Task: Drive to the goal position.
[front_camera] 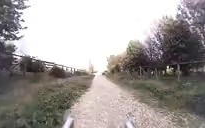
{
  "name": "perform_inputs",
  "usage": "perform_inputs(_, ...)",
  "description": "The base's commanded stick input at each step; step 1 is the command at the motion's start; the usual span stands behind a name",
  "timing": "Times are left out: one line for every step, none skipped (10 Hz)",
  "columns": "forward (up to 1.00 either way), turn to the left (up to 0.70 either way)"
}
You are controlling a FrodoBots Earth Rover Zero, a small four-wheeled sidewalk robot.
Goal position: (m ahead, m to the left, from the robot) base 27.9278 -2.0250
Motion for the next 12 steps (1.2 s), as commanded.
perform_inputs(0.7,0.0)
perform_inputs(0.7,0.0)
perform_inputs(0.7,0.0)
perform_inputs(0.7,0.0)
perform_inputs(0.7,0.0)
perform_inputs(0.7,0.0)
perform_inputs(0.7,0.0)
perform_inputs(0.7,0.0)
perform_inputs(0.7,0.0)
perform_inputs(0.7,0.0)
perform_inputs(0.7,0.0)
perform_inputs(0.7,0.0)
